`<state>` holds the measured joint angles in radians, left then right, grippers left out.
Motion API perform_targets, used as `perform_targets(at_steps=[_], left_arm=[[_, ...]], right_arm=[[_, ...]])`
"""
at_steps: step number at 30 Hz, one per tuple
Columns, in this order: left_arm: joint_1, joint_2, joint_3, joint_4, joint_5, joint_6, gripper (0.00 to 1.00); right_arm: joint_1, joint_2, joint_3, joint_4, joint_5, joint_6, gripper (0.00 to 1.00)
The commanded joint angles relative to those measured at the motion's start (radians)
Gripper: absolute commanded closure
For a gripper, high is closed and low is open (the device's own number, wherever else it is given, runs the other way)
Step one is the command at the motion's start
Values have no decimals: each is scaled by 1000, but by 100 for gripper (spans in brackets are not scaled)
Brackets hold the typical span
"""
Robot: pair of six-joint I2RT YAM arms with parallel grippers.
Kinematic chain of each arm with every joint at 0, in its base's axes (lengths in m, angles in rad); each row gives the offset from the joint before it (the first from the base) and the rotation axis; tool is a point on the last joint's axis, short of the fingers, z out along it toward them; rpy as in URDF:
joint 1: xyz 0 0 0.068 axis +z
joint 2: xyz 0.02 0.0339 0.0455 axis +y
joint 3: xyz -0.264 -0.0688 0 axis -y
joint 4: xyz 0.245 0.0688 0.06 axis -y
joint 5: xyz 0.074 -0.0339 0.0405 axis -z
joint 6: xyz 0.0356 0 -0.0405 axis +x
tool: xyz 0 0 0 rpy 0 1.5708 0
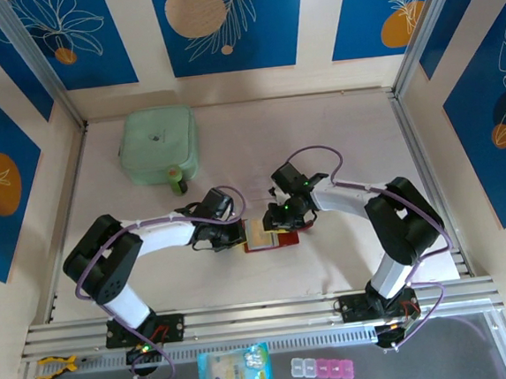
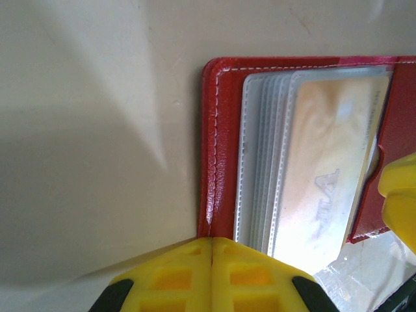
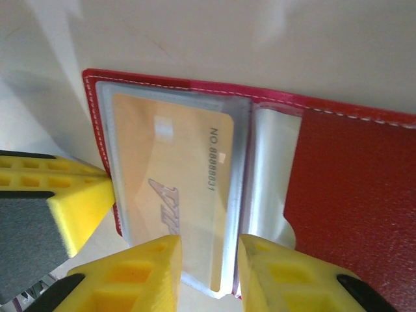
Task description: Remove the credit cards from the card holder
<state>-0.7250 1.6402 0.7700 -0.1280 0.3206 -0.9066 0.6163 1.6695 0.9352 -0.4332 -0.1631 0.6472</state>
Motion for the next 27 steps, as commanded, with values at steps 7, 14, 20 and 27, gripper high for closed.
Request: perform_targets(at_steps=[7,14,20,27], left_arm=[[12,-31,-68,-55,-38,25,97],[16,-43,-63,-75,-48,34,97],[37,-61,-53,-99,-55,51,97],[36,-122,-1,-129,-41,57,95]], right_arm=[[-7,-18,-30,70,-110,14,72],[-6,-1,-38,93,-122,21,74],[-8,-10,-35,91,-125,20,74],[-10,-16,-42,93,-125,19,74]])
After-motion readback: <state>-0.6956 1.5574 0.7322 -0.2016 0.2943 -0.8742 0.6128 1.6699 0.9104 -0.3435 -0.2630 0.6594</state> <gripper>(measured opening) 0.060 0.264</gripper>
